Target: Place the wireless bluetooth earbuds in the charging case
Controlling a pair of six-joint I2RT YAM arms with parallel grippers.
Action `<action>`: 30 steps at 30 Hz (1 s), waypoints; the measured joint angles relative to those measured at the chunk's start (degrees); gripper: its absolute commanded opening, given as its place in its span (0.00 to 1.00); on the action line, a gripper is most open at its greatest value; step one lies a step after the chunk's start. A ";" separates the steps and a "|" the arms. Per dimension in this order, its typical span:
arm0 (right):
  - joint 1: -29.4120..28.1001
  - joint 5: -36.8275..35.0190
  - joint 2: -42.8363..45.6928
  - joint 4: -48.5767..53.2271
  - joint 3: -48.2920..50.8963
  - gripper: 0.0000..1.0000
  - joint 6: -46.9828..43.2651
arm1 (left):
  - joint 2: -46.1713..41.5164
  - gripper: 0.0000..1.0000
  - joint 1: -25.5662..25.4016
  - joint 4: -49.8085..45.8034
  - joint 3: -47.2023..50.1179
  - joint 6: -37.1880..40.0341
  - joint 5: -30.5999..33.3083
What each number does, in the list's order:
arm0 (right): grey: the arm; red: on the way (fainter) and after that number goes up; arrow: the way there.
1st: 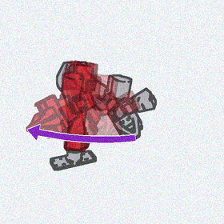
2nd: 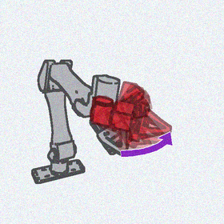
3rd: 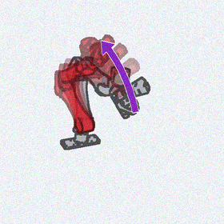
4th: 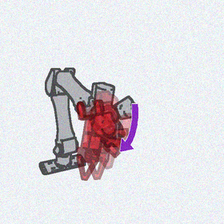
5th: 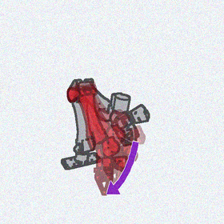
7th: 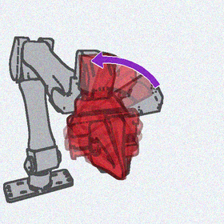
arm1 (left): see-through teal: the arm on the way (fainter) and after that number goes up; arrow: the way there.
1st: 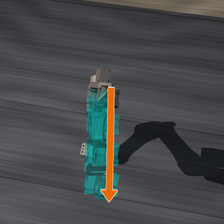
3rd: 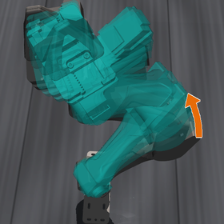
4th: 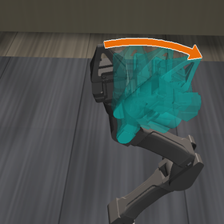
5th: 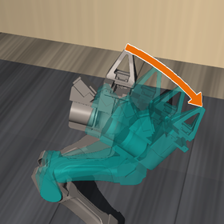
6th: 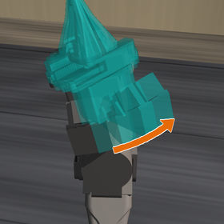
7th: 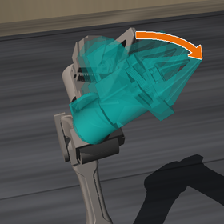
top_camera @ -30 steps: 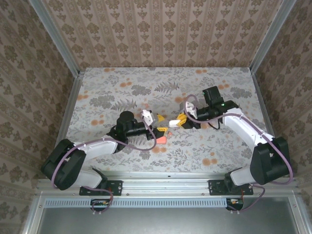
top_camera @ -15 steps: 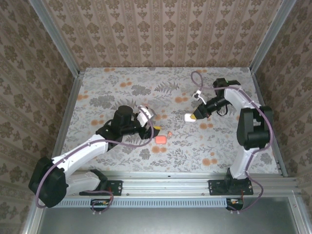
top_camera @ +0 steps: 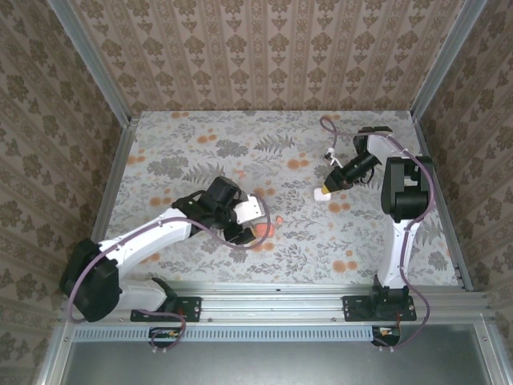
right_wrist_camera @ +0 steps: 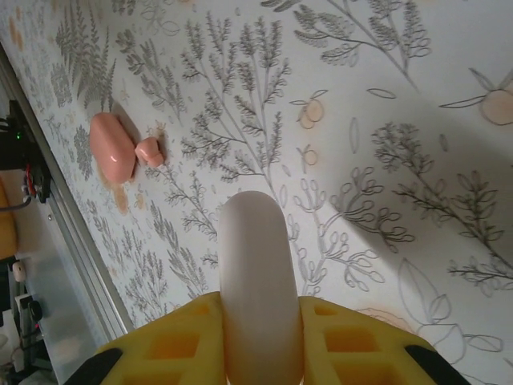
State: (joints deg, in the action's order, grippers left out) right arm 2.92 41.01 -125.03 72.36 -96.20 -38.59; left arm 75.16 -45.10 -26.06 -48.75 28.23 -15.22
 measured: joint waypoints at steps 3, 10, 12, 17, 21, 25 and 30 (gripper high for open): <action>0.57 -0.70 -1.88 1.51 -1.62 0.23 -0.09 | 2.71 0.68 -0.68 -0.98 -0.52 2.97 1.01; 1.01 -3.72 -5.66 3.65 -3.93 0.28 -0.17 | 9.97 0.68 -0.96 -2.54 -4.00 8.02 0.94; 1.01 -4.76 -6.21 4.15 -4.61 0.30 -0.11 | 11.37 0.69 -1.01 -2.78 -5.05 8.81 0.66; 1.38 -7.19 -6.45 4.37 -6.21 0.39 0.57 | 14.05 0.70 -1.14 -2.97 -7.10 9.99 -0.20; 1.86 -8.92 -6.45 4.15 -7.67 0.42 2.08 | 16.04 0.70 -1.44 -3.72 -8.79 10.64 -0.70; 2.25 -9.84 -6.43 3.65 -9.07 0.46 3.23 | 17.38 0.71 -1.66 -4.00 -9.81 11.78 -1.36; 2.29 -7.43 -4.09 -0.61 -8.20 0.48 6.19 | 17.77 0.72 -1.75 -4.70 -9.84 14.27 -2.14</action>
State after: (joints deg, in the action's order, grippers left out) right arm 5.21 33.58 -129.12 71.75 -104.40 -32.40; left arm 92.92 -46.85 -30.76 -58.59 42.50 -17.37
